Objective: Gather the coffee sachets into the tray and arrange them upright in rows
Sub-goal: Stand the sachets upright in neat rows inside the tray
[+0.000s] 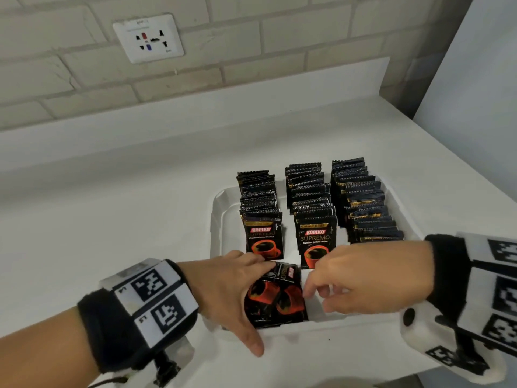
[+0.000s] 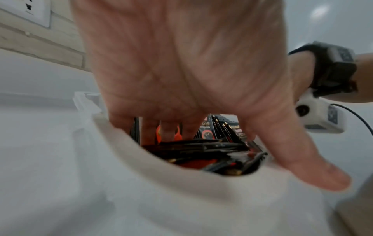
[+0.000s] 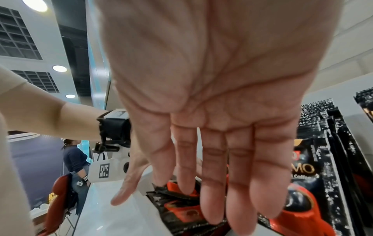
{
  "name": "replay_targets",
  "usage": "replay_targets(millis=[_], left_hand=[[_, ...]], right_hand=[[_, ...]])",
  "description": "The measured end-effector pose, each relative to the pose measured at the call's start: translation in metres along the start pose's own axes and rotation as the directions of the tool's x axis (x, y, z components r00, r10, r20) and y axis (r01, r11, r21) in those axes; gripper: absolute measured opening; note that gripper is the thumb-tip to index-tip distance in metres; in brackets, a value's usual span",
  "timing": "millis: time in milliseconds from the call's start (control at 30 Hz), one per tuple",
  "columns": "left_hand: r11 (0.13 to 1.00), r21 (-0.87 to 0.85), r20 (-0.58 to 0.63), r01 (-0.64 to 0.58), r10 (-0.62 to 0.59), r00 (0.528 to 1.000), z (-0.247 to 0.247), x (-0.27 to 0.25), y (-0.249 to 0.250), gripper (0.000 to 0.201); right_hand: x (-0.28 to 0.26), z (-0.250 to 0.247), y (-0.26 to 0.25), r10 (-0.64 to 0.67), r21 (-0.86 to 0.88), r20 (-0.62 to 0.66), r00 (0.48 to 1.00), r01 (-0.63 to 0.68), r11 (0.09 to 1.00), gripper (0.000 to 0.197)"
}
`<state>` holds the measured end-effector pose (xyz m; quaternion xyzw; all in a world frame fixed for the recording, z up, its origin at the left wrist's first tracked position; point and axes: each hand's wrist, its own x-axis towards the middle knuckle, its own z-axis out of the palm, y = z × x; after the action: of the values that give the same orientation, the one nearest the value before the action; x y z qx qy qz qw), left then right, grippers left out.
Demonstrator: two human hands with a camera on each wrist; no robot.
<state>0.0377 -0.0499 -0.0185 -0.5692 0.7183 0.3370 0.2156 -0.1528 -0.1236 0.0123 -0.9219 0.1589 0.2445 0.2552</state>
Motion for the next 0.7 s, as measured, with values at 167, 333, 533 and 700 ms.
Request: replay_targets(millis=[167,333,533,700], left_hand=[[0.998,-0.050,0.020,0.023,-0.022,1.000,-0.001,0.003,0.000,0.106],[0.997,-0.071,0.035,0.004,-0.002,0.999,-0.006,0.006,-0.004,0.093],[0.999,-0.027,0.003,-0.034,0.034,0.999,-0.004,0.011,-0.011,0.089],[0.997,-0.015,-0.027,-0.074,0.073,0.997,-0.003,0.012,-0.011,0.090]], right_hand=[[-0.013,0.004,0.001,-0.032,0.035,-0.016,0.999,0.032,0.999,0.033],[-0.026,0.013,0.007,0.002,0.072,-0.082,0.997,0.003,0.997,0.034],[-0.027,0.029,-0.003,0.083,0.140,-0.007,0.996,-0.082,0.987,0.032],[-0.003,0.028,-0.002,0.095,0.317,0.143,0.985,-0.136,0.939,0.042]])
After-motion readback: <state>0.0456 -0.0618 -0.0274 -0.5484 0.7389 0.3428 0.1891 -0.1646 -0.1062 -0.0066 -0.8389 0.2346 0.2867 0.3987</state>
